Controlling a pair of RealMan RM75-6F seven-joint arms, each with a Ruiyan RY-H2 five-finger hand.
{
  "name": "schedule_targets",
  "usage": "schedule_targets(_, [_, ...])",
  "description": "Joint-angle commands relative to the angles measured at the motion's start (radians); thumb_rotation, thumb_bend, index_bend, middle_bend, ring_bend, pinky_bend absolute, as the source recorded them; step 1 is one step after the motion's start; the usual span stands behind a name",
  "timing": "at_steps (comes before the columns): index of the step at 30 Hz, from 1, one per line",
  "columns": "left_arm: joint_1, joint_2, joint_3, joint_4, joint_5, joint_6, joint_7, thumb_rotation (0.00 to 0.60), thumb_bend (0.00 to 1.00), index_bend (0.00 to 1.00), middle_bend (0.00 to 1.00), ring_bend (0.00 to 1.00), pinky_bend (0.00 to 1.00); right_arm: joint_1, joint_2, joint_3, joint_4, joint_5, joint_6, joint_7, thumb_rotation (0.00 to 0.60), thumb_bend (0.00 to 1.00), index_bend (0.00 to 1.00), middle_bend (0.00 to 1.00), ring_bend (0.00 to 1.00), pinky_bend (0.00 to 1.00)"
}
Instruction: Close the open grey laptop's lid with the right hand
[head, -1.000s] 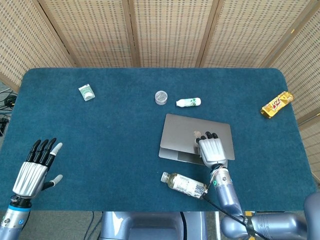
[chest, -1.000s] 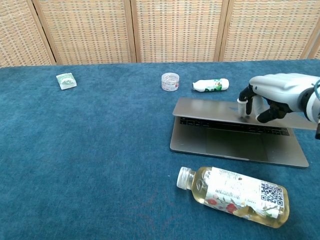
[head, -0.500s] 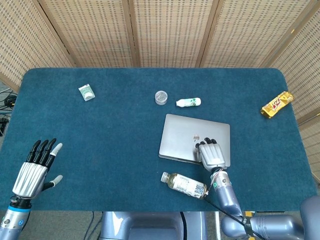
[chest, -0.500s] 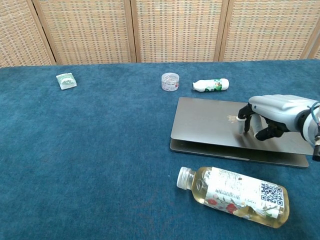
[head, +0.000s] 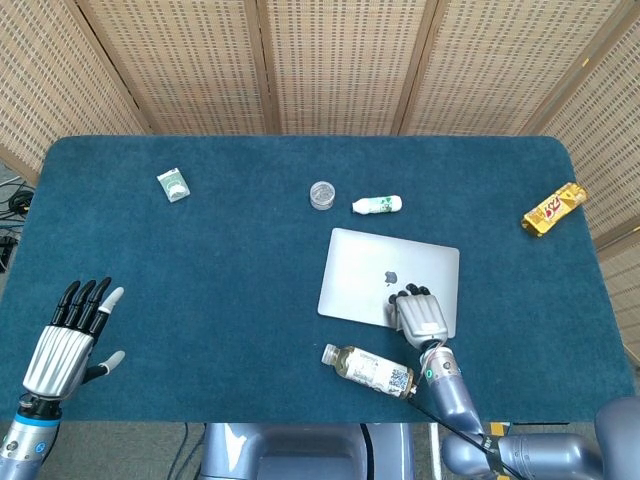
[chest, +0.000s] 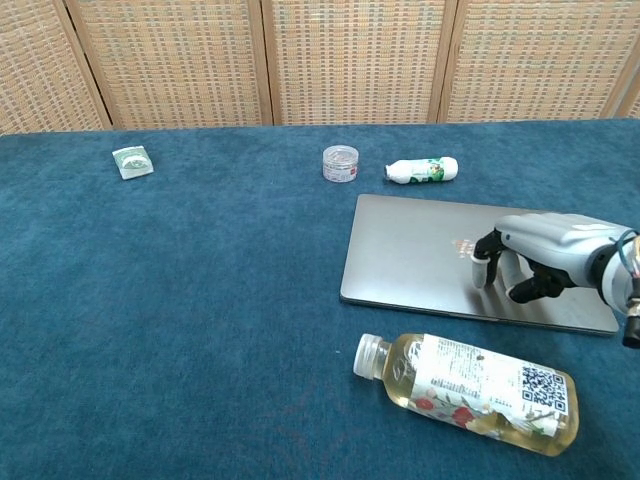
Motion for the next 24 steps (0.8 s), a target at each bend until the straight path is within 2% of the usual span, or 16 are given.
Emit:
schedule_targets(1, [0.0,0.0,0.0,0.0,-0.001,-0.001,-0.001,0.6,0.0,0.0,0.0,0.0,0.0,-0.004,0.0,-0.002,0.003,-0.004,-0.003,0.002,0.6,1.0,0.4,0.34,0.17,0.18])
schedule_targets(5, [0.0,0.0,-0.001,0.001,-0.003,-0.003,-0.003,0.6,0.0,0.0,0.0,0.0,0.0,-0.014,0.013,0.004,-0.004,-0.027,0.004,0.017,0.6,1.0,0.4,0.34,0.17,0.18])
schedule_targets(9, [-0.001,0.0,-0.003,0.001,-0.007,-0.006,-0.006,0.6,0.0,0.0,0.0,0.0,0.0,-0.03,0.055,0.009,-0.04,-0.101,0.061,0.023,0.6,1.0,0.4,0.33,0.17,0.18])
schedule_targets(10, [-0.001,0.001,-0.003,0.001,-0.008,-0.006,-0.007,0.6,0.0,0.0,0.0,0.0,0.0,-0.035,0.069,0.008,-0.052,-0.126,0.081,0.02,0.6,0.97,0.4,0.32,0.17,0.18])
schedule_targets(18, [-0.001,0.003,-0.008,0.002,-0.025,-0.015,-0.025,0.6,0.0,0.0,0.0,0.0,0.0,-0.116,0.164,-0.028,-0.095,-0.358,0.244,0.085,0.6,0.56,0.39,0.24,0.13,0.18])
schedule_targets(20, [-0.002,0.002,-0.01,0.004,-0.034,-0.022,-0.029,0.6,0.0,0.0,0.0,0.0,0.0,-0.147,0.179,-0.051,-0.08,-0.42,0.282,0.119,0.6,0.41,0.35,0.18,0.09,0.18])
schedule_targets(24, [0.0,-0.005,-0.018,0.006,-0.044,-0.019,-0.031,0.6,0.0,0.0,0.0,0.0,0.0,-0.211,0.201,-0.098,-0.024,-0.507,0.329,0.199,0.6,0.19,0.21,0.05,0.0,0.17])
